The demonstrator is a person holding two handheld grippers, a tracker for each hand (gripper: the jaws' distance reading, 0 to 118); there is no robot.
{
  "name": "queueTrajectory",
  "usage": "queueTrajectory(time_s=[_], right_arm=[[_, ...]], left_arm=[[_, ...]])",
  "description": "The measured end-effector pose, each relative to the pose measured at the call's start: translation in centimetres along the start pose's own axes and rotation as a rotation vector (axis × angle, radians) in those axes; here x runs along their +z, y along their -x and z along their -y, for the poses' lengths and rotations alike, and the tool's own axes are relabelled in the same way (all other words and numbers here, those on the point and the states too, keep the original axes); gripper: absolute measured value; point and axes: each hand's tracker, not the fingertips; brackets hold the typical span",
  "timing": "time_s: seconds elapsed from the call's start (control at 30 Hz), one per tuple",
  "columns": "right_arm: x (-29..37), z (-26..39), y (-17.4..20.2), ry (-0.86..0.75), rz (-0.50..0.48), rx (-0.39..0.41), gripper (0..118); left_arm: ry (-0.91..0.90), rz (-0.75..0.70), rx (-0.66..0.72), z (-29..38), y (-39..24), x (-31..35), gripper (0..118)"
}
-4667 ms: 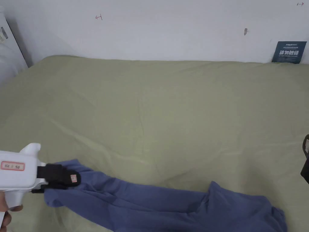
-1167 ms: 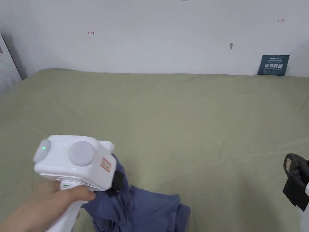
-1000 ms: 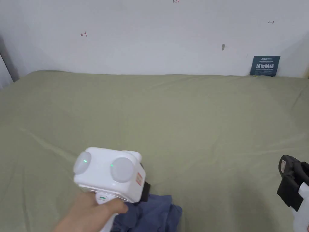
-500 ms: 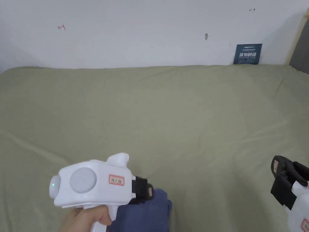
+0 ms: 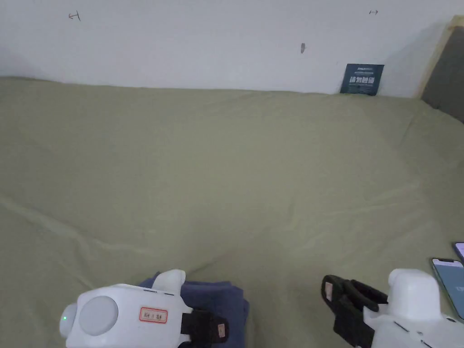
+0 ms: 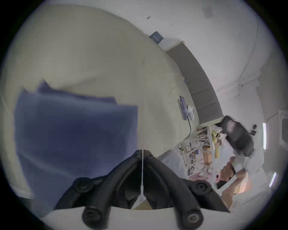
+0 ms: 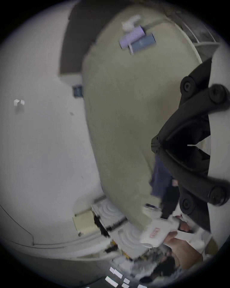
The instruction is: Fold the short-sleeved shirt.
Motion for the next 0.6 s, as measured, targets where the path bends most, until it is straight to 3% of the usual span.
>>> queueTrajectory(time_s=[0.07,0.17,0.2,0.3,0.4,0.47,0.5,0.57,0.6], right_arm=[[-3.4,0.6,0.4,0.121,-0.178,-0.086,2],[-9.3,2.5,0.0,0.262,-0.502,-0.342,2],[-11.4,3.2,0.0,0.311,-0.584,-0.368,2],[-16.7,5.3,-0.6,0.408,-0.651,-0.433,2],[-20.3,7.5,-2.8,0.497,-0.688,-0.593,2],[-22.0,9.1,-4.8,0.536,-0.686,-0.651,2],[-22.5,9.7,-5.4,0.541,-0.737,-0.669,2],[-23.1,10.7,-6.3,0.524,-0.807,-0.782,2],[-23.0,10.8,-6.4,0.517,-0.808,-0.798,2]], left_arm=[[-0.027,-0.007,-0.028,-0.5,0.2,2.8,0],[-0.057,-0.037,-0.025,-0.9,2.0,6.4,0],[-0.068,-0.058,-0.025,-1.1,2.9,7.3,0],[-0.085,-0.097,0.023,-1.6,6.4,8.7,0],[-0.070,-0.088,0.093,-2.2,9.4,9.0,1],[-0.010,-0.025,0.093,-2.4,11.2,8.8,3],[-0.001,-0.009,0.108,-2.4,11.8,8.8,10],[0.004,0.049,0.121,-2.8,13.3,8.9,15],[0.007,0.067,0.126,-3.0,13.9,9.0,30]])
